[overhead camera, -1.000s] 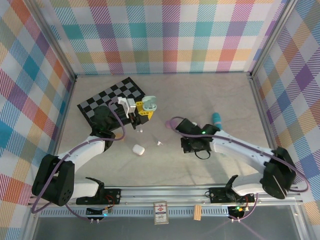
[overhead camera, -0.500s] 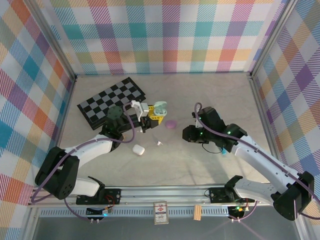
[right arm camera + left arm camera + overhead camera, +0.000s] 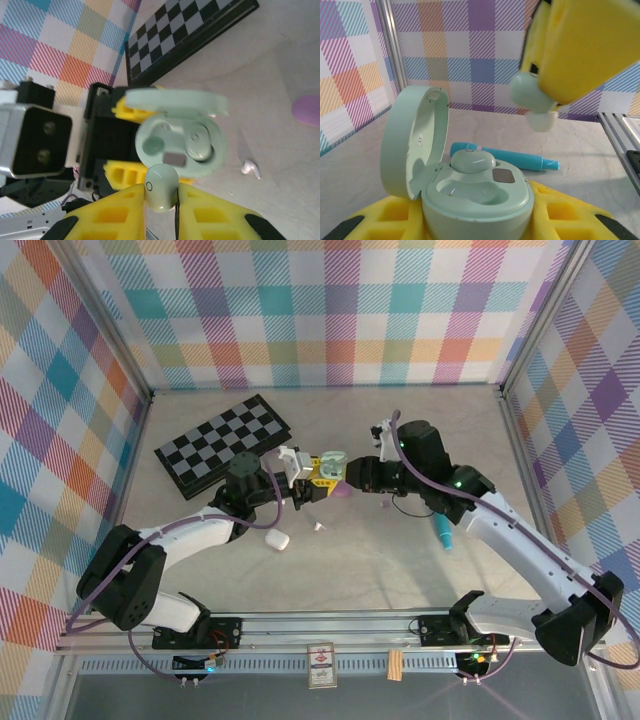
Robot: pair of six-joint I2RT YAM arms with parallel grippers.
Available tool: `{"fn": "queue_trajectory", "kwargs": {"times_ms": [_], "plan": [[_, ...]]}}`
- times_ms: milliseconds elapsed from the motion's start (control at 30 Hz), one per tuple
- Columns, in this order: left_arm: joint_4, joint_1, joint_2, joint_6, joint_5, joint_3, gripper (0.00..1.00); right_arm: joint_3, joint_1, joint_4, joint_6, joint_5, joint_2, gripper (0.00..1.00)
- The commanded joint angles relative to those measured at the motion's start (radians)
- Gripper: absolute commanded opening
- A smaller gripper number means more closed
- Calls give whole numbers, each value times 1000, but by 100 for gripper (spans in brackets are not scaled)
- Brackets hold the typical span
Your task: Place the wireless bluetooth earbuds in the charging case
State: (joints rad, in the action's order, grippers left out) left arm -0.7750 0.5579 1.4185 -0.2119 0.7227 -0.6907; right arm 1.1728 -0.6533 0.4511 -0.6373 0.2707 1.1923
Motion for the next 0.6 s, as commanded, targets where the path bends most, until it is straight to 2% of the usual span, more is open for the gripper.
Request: {"fn": "queue_trajectory", "kwargs": {"times_ms": [0,567], "plan": [[-3,14,10,-41,1,-37,34,44,5,-62,25,44,30,21],[9,21,36,-52,0,-80,34,76,5,-68,29,72,126,21]]}}
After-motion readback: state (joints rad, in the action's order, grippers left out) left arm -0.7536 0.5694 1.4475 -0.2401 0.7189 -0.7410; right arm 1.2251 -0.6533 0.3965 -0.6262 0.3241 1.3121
